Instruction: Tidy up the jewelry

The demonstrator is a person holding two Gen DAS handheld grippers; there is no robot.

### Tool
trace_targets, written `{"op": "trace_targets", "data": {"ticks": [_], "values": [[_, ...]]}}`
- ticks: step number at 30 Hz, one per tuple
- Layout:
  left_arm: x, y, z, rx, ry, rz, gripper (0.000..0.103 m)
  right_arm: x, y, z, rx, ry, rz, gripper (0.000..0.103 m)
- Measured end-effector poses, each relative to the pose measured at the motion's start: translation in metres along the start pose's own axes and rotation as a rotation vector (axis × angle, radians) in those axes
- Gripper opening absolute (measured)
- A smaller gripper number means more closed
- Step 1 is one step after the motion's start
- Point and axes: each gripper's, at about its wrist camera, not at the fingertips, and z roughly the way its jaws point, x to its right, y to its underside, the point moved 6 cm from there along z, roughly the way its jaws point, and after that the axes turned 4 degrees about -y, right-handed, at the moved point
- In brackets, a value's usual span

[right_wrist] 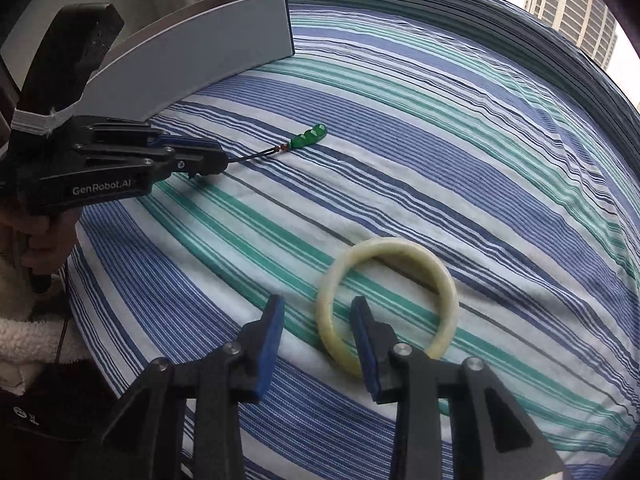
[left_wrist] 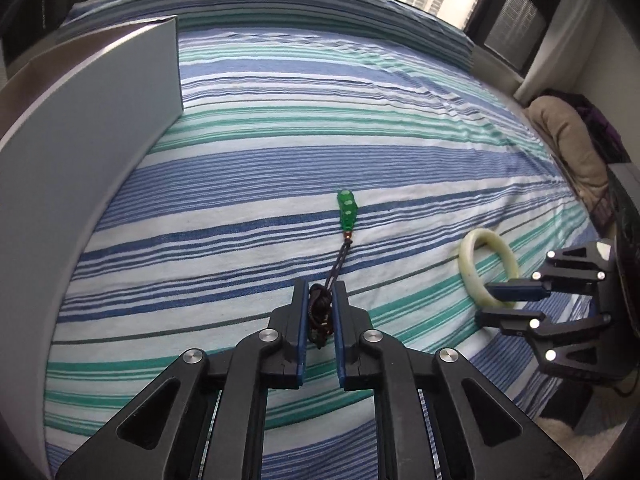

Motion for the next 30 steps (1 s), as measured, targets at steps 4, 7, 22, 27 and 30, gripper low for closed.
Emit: {"op": "trace_targets", "data": {"ticks": [4,7,22,27,30], "values": [[-0.003,-0.005,-0.039,0.059,0.056,-0.066,0.009,-0.001,-0.001,-0.011,0.024,-0.023,0.03,0.01],[-0.005,-0.013,-0.075,0.121,0.067,-0.095,0.009,0.006,-0.005,-0.034,0.092,-0.133,0.14,0.011],[-0.14,-0.01,-0.259,0.315,-0.144,-0.328,0.009,-0.072,-0.134,-0.107,0.33,-0.345,0.015,0.011],[-0.221,-0.003,-0.257,0.277,-0.283,-0.434,0.009,-0.13,-0.217,-0.096,0.35,-0.381,-0.113,0.011],[-0.269,0.004,-0.241,0.241,-0.357,-0.486,0.009,-0.161,-0.267,-0.074,0.331,-0.367,-0.171,0.011]]}}
